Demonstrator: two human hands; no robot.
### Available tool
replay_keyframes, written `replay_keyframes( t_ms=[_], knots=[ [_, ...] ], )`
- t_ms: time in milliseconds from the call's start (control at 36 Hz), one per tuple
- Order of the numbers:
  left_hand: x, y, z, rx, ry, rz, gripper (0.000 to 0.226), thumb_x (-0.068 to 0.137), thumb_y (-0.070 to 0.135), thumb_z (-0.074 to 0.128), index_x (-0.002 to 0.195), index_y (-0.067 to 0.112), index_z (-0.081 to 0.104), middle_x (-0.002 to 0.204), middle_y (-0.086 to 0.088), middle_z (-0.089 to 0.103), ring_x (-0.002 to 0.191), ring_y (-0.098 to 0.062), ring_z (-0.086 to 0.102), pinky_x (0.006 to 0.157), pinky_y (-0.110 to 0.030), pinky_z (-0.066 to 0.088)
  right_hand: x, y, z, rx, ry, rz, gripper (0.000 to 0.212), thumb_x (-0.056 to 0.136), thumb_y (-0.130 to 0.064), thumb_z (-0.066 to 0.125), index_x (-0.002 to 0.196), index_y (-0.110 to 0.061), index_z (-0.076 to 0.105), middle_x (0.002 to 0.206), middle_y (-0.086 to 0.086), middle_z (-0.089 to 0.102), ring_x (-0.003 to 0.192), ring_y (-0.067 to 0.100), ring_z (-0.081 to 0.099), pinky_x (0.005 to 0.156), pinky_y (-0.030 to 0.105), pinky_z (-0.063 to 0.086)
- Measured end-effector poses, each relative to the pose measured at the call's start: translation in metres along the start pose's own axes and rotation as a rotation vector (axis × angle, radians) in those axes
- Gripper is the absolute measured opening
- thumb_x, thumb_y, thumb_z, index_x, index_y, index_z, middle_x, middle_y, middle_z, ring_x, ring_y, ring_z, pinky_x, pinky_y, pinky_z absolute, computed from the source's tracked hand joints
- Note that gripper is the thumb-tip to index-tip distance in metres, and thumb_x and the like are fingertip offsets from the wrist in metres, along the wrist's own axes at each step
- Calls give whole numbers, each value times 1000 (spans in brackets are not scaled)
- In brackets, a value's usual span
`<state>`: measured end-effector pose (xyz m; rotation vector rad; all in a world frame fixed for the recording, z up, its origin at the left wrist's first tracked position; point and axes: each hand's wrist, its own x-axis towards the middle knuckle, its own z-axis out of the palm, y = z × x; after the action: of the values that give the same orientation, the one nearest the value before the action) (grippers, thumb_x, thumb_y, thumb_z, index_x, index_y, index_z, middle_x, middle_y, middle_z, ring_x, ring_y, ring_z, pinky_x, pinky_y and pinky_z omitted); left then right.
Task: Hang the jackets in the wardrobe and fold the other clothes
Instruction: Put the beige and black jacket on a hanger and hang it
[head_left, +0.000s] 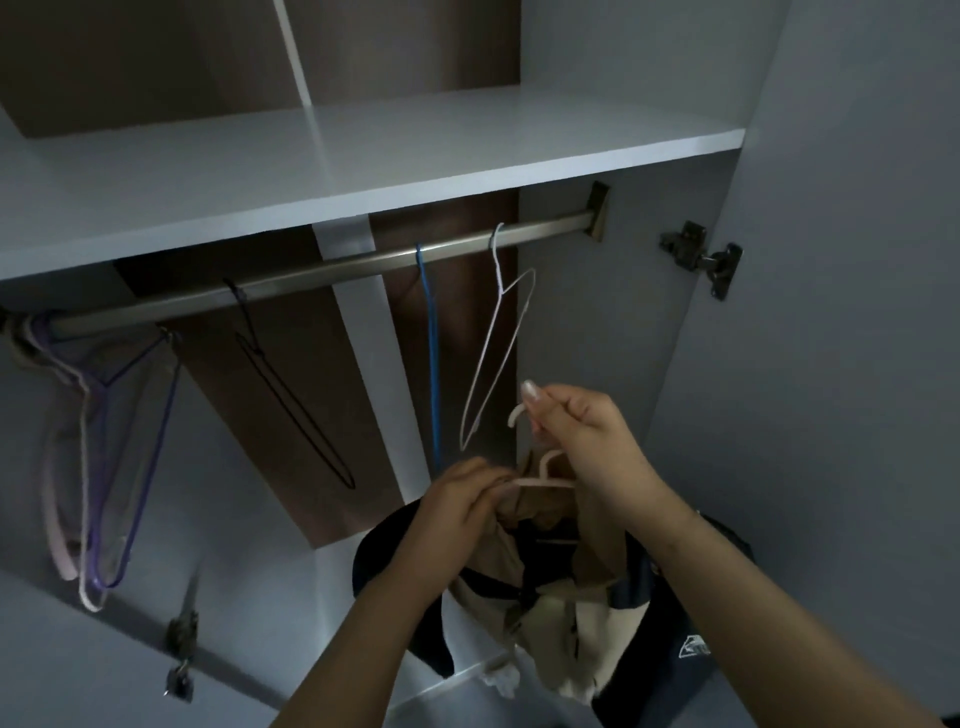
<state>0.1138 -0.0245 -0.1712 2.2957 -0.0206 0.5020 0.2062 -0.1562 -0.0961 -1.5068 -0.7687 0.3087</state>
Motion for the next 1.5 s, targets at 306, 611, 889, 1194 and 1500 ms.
replay_keyframes(
  t_ms=[306, 611, 889, 1194, 1500],
  knots=[
    [75, 13, 2, -87, 40, 64, 18, 92, 5, 54, 98, 4, 71, 89, 3, 61, 85, -5, 58, 76, -17, 43, -47, 32, -96, -656, -20, 185, 47, 76, -61, 53, 106, -26, 61, 94, -11, 66, 89, 4, 62, 81, 29, 49],
    [138, -3, 11, 156, 348, -76, 30, 82, 8, 72, 111, 7, 67, 123, -13, 57, 121, -28, 49, 104, -39, 37, -75, 69, -118, -703, 409, 354, 51, 88, -35, 65, 48, -18, 39, 41, -5, 43, 46, 11, 46, 48, 26, 34],
    [154, -50, 30, -589, 366, -864, 84, 77, 26, 80, 142, 0, 35, 141, -18, 48, 128, -30, 49, 107, -42, 41, -75, 71, -110, -790, 319, 460, 48, 92, -35, 61, 52, -21, 38, 51, -9, 45, 53, 13, 46, 48, 23, 30],
    [192, -65, 80, -524, 418, -938, 91, 76, 44, 77, 147, 12, 31, 146, -10, 44, 135, -30, 39, 106, -36, 38, -90, 69, -129, -813, 424, 561, 45, 93, -37, 58, 56, -20, 39, 53, -5, 44, 60, 25, 48, 51, 34, 28],
    [242, -46, 89, -864, 473, -932, 86, 81, 33, 76, 149, 14, 27, 147, -10, 41, 132, -27, 42, 104, -35, 38, -100, 82, -131, -786, 483, 592, 43, 93, -37, 58, 57, -24, 38, 52, -7, 45, 58, 22, 49, 52, 34, 32]
  ],
)
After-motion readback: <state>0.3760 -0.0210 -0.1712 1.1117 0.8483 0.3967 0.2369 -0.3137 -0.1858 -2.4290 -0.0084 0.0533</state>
